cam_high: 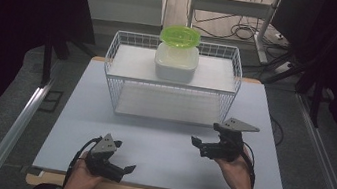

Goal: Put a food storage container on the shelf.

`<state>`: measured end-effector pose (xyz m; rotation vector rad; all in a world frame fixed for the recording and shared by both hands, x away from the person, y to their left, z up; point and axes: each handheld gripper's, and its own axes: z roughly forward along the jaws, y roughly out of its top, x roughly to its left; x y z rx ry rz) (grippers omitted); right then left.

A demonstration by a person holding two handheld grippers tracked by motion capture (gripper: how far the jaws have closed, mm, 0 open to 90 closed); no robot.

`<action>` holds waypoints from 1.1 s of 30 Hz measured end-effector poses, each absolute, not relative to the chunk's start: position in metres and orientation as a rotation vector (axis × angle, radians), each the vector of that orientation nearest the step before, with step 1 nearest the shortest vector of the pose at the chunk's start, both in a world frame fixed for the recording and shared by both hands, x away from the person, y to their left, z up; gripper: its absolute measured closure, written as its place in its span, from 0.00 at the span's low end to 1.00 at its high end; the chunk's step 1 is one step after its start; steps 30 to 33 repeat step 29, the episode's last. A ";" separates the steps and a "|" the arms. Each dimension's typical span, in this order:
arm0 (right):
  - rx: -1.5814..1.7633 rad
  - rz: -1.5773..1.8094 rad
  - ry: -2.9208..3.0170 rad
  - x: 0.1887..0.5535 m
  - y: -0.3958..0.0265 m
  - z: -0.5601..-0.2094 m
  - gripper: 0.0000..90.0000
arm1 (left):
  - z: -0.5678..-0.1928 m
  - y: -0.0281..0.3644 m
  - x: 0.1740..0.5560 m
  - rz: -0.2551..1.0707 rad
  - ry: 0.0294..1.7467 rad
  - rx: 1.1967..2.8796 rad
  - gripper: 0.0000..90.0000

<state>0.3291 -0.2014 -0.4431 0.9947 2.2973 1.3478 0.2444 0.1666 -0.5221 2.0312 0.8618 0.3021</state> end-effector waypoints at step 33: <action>1.000 1.040 2.452 0.308 -0.212 -0.519 0.00 | -0.527 0.166 0.246 0.339 0.869 2.062 0.02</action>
